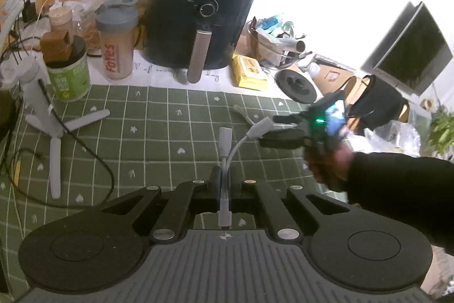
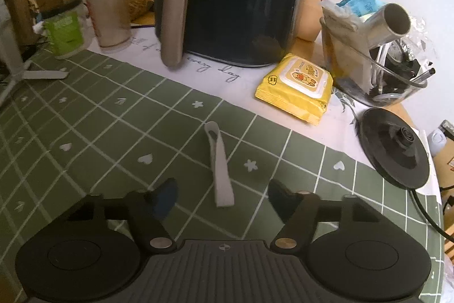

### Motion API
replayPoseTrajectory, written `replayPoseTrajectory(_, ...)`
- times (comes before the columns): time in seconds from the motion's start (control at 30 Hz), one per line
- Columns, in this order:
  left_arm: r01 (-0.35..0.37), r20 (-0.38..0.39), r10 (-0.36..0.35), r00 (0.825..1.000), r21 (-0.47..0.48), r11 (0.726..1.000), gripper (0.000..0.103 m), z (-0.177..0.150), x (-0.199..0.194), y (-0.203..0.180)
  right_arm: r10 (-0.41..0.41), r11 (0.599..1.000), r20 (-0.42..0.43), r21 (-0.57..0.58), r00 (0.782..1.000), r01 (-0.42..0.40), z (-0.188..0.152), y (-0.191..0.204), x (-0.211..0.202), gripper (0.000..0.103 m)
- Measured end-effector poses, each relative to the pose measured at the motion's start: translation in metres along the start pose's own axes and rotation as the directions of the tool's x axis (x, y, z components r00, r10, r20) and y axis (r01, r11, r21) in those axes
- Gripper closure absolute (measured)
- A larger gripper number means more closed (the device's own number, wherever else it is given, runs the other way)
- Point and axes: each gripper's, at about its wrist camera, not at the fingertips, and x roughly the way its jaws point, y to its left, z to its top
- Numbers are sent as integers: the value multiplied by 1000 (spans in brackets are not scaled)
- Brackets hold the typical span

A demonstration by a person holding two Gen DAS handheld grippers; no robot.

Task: Organize soft objects
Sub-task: 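Grasp the white strap with the right gripper while the left gripper holds the cable, then carry the cable and strap over the box and release both into it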

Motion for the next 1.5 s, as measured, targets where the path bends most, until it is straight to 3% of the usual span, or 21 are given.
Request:
replayPoseTrajectory(0.17,-13,-3,13,1000,-23,1000,98,-16,-11,-2,-37,999,0,-13,999,37,1,5,18,58)
replayPoseTrajectory(0.33,-21,-15,21,1000,-45,999,98,-29,-15,-2,-34,999,-8,-8,999,34,1,4,26,89)
replayPoseTrajectory(0.5,-16,-24,14,1000,-62,998,100,-36,-17,-2,-37,999,-20,-24,999,36,3,6,22,100)
replayPoseTrajectory(0.9,2,-16,-2,1000,-31,1000,100,-40,-18,-7,34,999,11,-6,999,-34,14,1,-40,100)
replayPoseTrajectory(1.17,9,8,-9,1000,20,1000,100,-33,-29,-15,32,999,55,27,998,-33,18,-5,-102,100)
replayPoseTrajectory(1.5,36,-56,-34,998,31,999,100,-45,-25,-14,57,996,120,55,991,-64,3,3,-194,100)
